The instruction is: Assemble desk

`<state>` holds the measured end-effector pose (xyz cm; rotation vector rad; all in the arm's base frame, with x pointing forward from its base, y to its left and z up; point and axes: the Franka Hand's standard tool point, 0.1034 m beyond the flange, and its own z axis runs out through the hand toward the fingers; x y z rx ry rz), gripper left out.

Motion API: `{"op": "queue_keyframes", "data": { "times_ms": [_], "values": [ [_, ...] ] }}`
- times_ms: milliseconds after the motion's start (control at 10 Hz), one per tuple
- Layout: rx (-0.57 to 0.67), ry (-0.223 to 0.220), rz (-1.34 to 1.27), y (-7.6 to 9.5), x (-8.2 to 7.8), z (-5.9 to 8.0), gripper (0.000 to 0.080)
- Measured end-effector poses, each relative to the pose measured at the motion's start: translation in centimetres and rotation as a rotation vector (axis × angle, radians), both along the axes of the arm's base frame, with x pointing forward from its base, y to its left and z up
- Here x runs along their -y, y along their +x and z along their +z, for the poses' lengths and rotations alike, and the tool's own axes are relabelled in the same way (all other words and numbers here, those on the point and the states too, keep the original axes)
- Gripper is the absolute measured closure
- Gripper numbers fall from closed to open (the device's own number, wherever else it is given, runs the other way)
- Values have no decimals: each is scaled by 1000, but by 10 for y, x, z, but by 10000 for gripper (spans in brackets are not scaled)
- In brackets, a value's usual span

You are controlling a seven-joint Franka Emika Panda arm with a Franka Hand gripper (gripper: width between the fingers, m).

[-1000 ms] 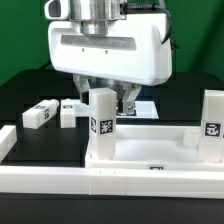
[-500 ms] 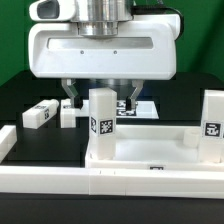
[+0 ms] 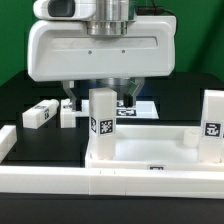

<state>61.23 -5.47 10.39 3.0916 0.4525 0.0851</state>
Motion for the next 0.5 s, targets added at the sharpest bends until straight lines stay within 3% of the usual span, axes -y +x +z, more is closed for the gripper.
{"op": "queue_keyframes", "data": {
  "times_ms": [200, 300, 400, 500],
  "values": [
    [0, -2, 51, 0, 0, 0, 421],
    [-1, -2, 51, 0, 0, 0, 421],
    [-1, -2, 51, 0, 0, 0, 511],
    [-1, -2, 47, 0, 0, 0, 511]
  ]
}}
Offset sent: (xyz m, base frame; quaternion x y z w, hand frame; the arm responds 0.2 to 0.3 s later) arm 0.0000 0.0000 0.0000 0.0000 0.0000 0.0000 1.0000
